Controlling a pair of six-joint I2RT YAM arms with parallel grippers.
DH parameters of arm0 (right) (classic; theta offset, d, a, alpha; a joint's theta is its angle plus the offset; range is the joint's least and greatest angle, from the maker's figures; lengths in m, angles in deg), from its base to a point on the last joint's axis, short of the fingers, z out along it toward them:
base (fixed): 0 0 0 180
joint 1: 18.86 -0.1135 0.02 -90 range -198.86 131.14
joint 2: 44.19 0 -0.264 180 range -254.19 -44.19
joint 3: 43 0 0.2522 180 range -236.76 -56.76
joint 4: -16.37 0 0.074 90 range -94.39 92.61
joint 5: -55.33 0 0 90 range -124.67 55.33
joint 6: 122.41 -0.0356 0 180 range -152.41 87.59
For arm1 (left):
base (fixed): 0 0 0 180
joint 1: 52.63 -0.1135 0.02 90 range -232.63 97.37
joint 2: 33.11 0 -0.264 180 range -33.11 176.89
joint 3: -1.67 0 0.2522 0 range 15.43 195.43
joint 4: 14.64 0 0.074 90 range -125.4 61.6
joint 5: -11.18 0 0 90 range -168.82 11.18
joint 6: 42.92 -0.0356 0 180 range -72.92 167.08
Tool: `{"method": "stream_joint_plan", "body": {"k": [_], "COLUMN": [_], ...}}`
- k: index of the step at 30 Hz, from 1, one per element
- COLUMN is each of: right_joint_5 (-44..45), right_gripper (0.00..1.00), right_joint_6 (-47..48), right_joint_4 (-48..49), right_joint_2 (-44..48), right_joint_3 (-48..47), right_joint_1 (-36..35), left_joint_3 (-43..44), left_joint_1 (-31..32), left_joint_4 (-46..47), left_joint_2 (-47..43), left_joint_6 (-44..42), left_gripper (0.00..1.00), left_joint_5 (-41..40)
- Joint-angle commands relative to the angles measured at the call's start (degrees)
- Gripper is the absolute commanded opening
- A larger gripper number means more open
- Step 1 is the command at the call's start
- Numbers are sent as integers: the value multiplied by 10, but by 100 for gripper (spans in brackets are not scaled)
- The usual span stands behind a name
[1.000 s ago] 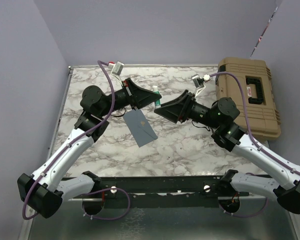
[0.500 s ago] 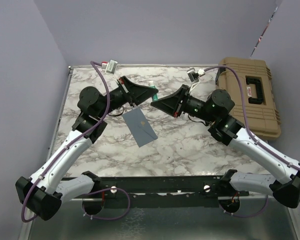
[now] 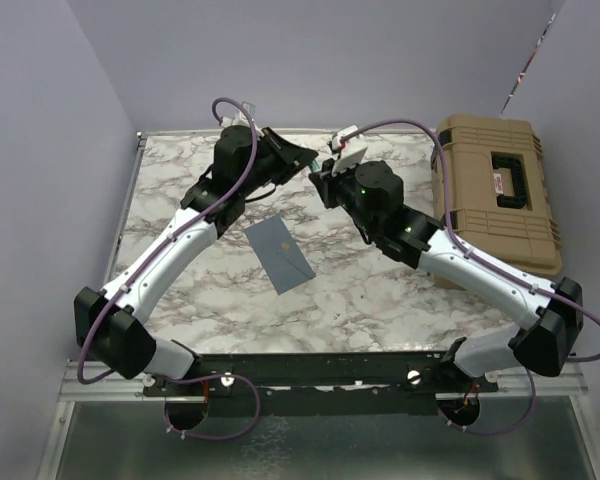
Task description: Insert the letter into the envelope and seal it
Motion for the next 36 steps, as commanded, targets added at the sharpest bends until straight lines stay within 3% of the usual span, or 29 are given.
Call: {"method": "stream_joint_plan", "body": {"k": [1, 5, 7, 8, 12, 14, 20, 26, 31, 36], "right_joint_5": [220, 235, 190, 169, 108, 66, -35, -203, -299, -359], "right_gripper": [1, 0, 1, 5, 64, 75, 77, 78, 76, 65], "right_joint_6": [143, 186, 151, 122, -38, -90, -260, -419, -452, -458], "right_joint_4": [32, 107, 67, 25, -66, -73, -66, 28, 134, 187], "right_joint_2": [-48, -56, -51, -50, 3, 40, 143, 172, 160, 128], "right_joint_3": [-28, -3, -25, -47, -77, -59, 45, 122, 161, 152], "right_joint_1": [-12, -13, -11, -7, 8, 17, 43, 102, 107, 107], "left_joint_3": [88, 152, 179, 188, 192, 169, 97, 69, 24, 14], "left_joint_1": [4, -8, -11, -14, -31, -40, -81, -95, -95, -94], "left_joint_4": [-68, -74, -75, -75, -69, -61, 24, 77, 237, 295], "left_joint_2": [39, 108, 130, 136, 137, 126, 82, 50, 41, 41], "left_joint_6": [49, 83, 63, 46, -48, -97, -190, -233, -143, -91], "left_gripper": [0, 0, 0, 0, 0, 0, 0, 0, 0, 0], "left_joint_5": [-39, 28, 46, 52, 100, 127, 258, 388, 482, 495]}}
